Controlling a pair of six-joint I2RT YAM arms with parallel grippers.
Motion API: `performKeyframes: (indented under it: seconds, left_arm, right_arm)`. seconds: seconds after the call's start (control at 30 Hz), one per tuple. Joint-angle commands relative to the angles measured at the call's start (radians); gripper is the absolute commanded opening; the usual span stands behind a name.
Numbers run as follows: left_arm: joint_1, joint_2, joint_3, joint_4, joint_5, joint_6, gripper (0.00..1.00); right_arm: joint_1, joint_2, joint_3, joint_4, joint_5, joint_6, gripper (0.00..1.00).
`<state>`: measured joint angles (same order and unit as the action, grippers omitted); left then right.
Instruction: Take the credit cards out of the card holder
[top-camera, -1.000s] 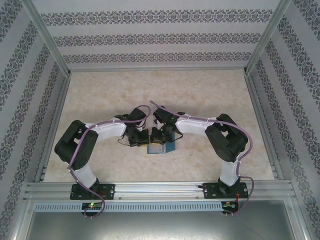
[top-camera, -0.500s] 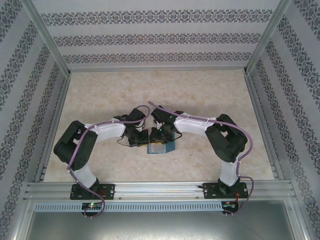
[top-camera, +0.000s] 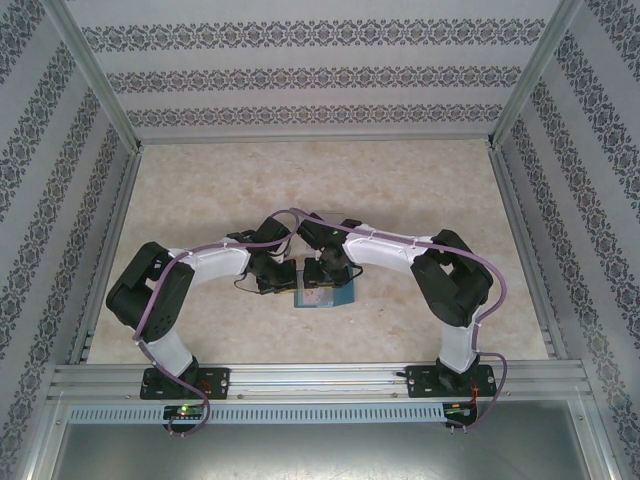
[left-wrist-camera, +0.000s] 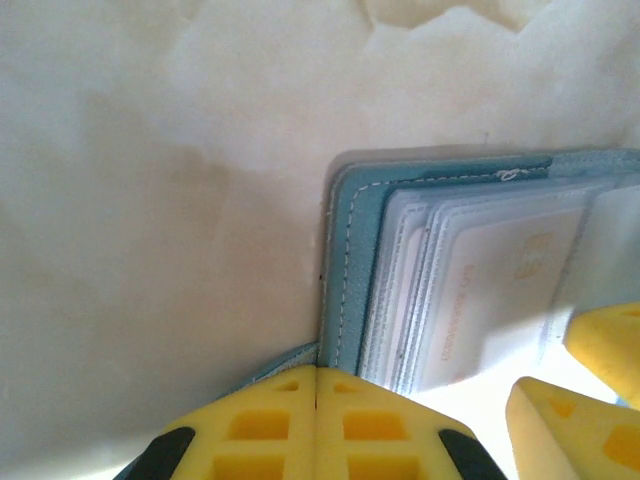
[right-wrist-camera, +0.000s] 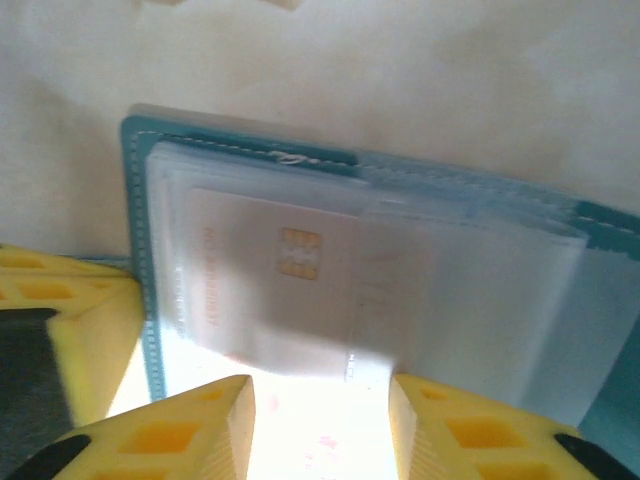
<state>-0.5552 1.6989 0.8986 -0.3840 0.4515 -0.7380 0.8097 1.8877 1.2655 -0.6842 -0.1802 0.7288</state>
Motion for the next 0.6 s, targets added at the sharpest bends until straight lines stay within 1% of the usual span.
performKeyframes:
  seconds: [0.0, 0.27, 0.5, 0.57]
  left_arm:
    - [-0.007, 0.011, -0.027, -0.024, -0.007, -0.004, 0.04]
    - [-0.007, 0.019, -0.019, -0.028, -0.009, -0.003, 0.04]
    - [-0.006, 0.027, -0.001, -0.045, -0.021, 0.002, 0.04]
    - [-0.006, 0.029, 0.003, -0.051, -0.023, 0.005, 0.04]
  right_arm:
    - [0.014, -0.012, 0.026, -0.088, 0.084, -0.017, 0.43]
    - [0.016, -0.030, 0.025, -0.127, 0.150, -0.013, 0.46]
    - [0.016, -0.052, 0.014, -0.137, 0.175, -0.003, 0.49]
    - [0.016, -0.054, 0.014, -0.138, 0.174, -0.003, 0.49]
